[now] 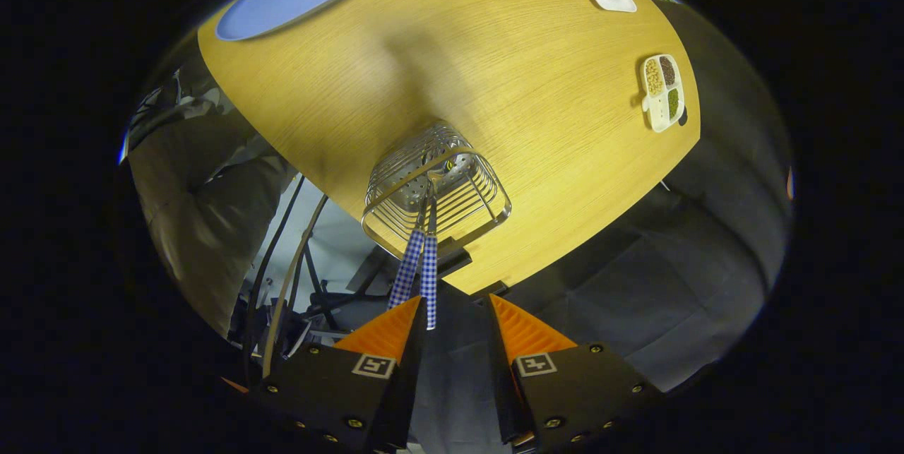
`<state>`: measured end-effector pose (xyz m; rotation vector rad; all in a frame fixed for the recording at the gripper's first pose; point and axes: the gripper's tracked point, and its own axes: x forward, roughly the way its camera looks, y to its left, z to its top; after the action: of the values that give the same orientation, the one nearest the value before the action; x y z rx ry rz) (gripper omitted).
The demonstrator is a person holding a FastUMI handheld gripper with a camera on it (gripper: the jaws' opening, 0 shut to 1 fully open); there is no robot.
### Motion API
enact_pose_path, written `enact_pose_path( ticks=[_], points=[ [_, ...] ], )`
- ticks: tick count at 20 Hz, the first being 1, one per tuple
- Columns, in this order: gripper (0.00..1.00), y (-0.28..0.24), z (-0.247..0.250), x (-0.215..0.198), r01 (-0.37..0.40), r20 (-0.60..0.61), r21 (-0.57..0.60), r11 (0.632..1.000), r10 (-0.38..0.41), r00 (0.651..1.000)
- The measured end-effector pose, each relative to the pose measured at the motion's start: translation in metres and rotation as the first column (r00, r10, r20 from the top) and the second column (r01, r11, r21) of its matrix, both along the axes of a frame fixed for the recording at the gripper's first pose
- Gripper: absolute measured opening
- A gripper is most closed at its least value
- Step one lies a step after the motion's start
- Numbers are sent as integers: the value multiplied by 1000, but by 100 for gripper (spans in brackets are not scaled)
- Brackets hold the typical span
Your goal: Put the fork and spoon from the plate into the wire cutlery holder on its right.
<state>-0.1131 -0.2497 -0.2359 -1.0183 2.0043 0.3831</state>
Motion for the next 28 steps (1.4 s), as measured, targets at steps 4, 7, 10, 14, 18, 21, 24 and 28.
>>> enact_pose_path(
  ticks=[4, 7, 10, 14, 18, 21, 24, 28],
  points=[
    [85, 3, 15, 3, 32, 78, 3, 999, -32, 996],
    [93, 18, 25, 6, 87, 194, 55, 995, -96, 976],
    [93, 44, 35, 8, 146, 349, 165, 975, -196, 917],
    [94, 81, 44, 13, 170, 530, 326, 930, -328, 782],
    [95, 120, 56, 15, 176, 602, 497, 850, -484, 635],
    [95, 148, 79, 35, 88, 662, 619, 780, -579, 476],
    [95, 175, 110, 55, -45, 693, 694, 718, -650, 312],
    [95, 196, 164, 78, -256, 698, 702, 665, -713, 63]
  ],
)
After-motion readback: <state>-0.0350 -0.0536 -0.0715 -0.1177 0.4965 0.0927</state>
